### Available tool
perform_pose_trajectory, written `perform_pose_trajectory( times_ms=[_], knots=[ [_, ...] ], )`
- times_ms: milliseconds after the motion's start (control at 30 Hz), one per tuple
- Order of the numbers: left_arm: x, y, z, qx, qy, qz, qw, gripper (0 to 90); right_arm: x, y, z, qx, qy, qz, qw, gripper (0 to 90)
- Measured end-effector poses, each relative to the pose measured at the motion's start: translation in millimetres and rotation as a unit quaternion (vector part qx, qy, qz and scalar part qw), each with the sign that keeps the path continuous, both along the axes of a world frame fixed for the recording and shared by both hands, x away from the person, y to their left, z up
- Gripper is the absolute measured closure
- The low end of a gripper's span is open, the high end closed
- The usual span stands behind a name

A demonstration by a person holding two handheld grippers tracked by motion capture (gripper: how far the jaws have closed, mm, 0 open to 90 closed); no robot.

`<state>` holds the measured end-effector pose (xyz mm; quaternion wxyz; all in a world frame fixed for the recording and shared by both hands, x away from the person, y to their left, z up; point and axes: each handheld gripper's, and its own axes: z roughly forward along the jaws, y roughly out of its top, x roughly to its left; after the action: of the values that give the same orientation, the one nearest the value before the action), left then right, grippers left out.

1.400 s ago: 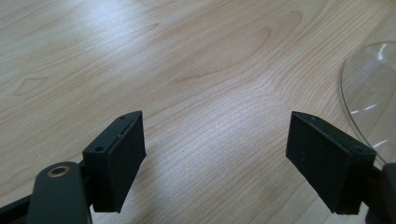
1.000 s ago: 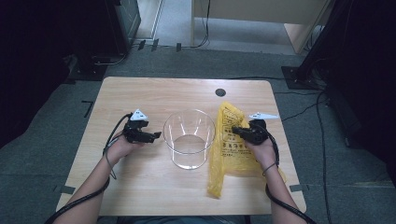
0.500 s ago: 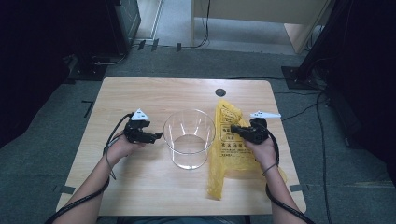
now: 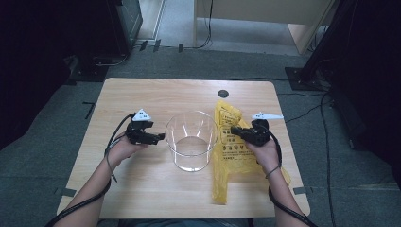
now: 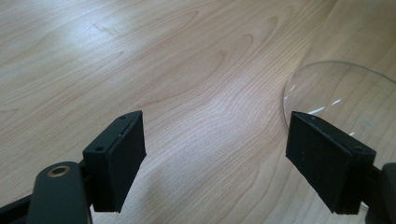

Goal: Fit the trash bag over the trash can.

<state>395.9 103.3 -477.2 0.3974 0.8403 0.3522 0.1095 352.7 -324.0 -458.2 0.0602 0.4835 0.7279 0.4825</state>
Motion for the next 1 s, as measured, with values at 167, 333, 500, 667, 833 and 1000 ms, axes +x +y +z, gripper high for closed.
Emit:
perform_pose_trajectory(
  times_ms=[167,333,500,667,833,1000],
  knots=[
    [-2.7,-3.6,6.2,0.004,0.0,-0.009,1.0,19.5,-0.5,2.6,4.0,-0.002,-0.005,0.003,1.0,84.7],
    [-4.9,-7.0,12.3,-0.005,0.004,-0.008,0.9999,19.5,-1.3,5.2,7.3,-0.007,-0.015,0.009,0.9998,80.9],
    [-7.2,-9.5,16.8,-0.008,0.007,-0.015,0.9998,19.5,-4.2,9.7,11.5,-0.007,-0.023,0.021,0.9995,89.9],
    [-9.9,-11.9,22.0,-0.006,-0.002,-0.029,0.9996,20.8,-4.7,11.9,16.3,0.004,-0.029,0.025,0.9993,90.0],
    [-10.1,-10.5,28.5,-0.02,0.003,-0.029,0.9994,20.9,-5.6,13.2,19.2,0.011,-0.03,0.026,0.9992,90.0],
    [-10.0,-9.9,32.6,-0.026,0.009,-0.033,0.9991,20.8,-6.0,15.7,23.5,0.021,-0.028,0.028,0.999,90.0]
  ],
)
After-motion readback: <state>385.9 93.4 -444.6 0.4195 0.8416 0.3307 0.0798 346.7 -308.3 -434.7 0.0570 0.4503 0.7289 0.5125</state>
